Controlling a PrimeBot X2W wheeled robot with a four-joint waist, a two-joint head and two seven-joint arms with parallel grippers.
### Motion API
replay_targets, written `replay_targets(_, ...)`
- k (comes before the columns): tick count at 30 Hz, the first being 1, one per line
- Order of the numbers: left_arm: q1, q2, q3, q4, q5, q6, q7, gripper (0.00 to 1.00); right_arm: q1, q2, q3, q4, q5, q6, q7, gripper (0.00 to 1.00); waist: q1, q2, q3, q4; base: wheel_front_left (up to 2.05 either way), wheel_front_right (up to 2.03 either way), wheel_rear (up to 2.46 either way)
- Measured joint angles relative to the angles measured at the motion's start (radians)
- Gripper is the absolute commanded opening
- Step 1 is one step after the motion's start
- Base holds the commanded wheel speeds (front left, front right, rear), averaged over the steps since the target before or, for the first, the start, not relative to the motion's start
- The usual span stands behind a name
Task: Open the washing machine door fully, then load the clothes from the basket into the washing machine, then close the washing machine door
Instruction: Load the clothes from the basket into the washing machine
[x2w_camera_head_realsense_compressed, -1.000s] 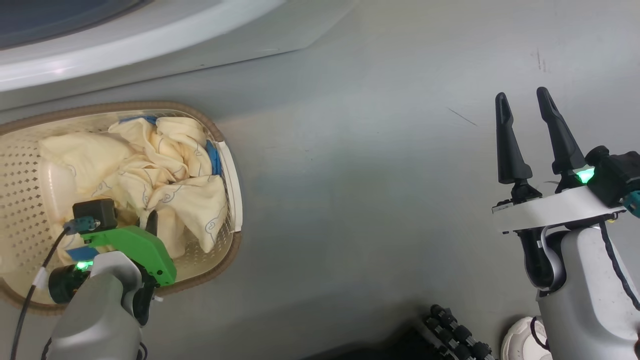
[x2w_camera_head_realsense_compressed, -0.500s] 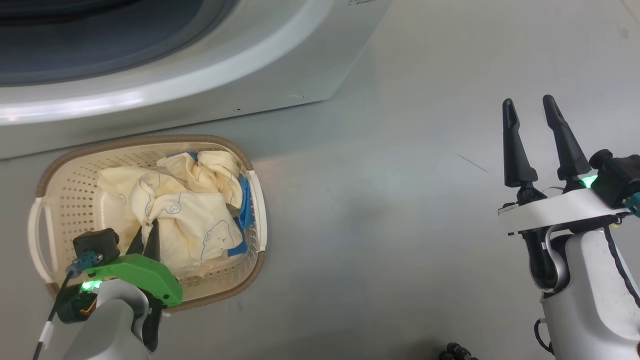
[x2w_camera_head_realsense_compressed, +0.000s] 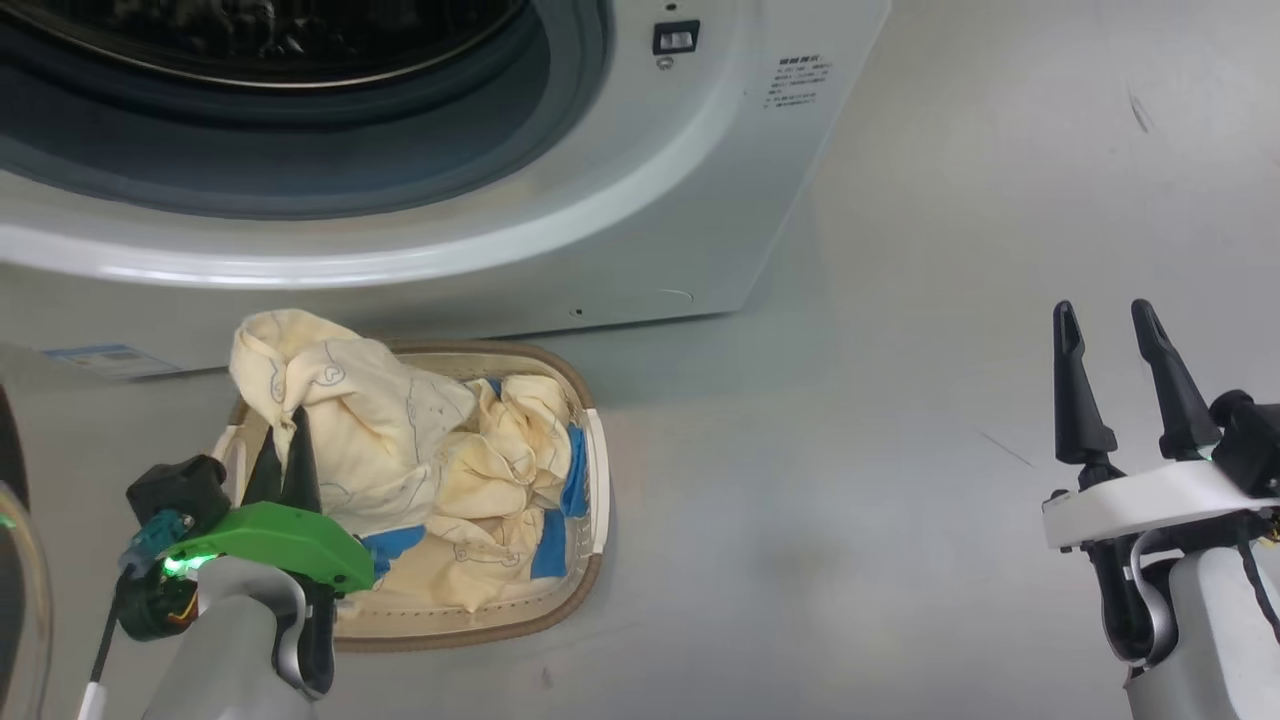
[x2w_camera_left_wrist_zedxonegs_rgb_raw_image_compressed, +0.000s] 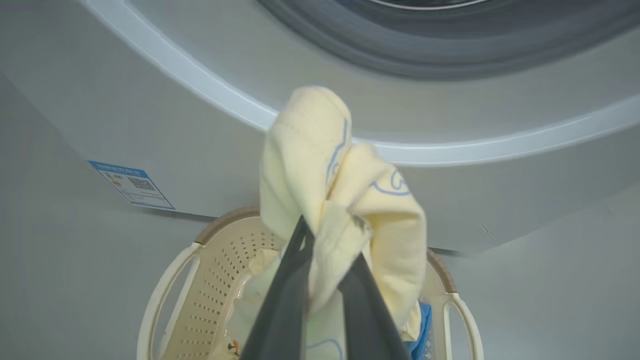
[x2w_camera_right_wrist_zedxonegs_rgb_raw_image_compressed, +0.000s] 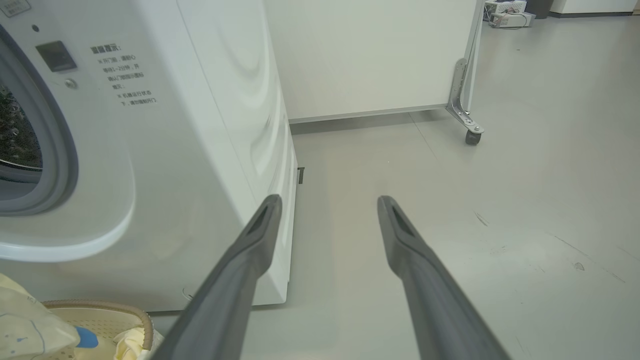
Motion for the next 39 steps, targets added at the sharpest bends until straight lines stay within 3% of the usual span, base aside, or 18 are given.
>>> replay_targets(26,0.418,-0.016,0.05,-0.3,0.082,0.043,0.0,0.0,0.266,0.002,0.015,0.034,0.0,0.0,0.0,1.0,0.0,0.0,-0.362,0.11,0.0,0.0,0.0)
replay_targets(39,0.514,-0.016,0.05,-0.404,0.108,0.044,0.0,0.0,0.291,0.001,0.021,0.015,0.0,0.0,0.0,1.0,0.0,0.0,-0.424,0.109,0.0,0.0,0.0)
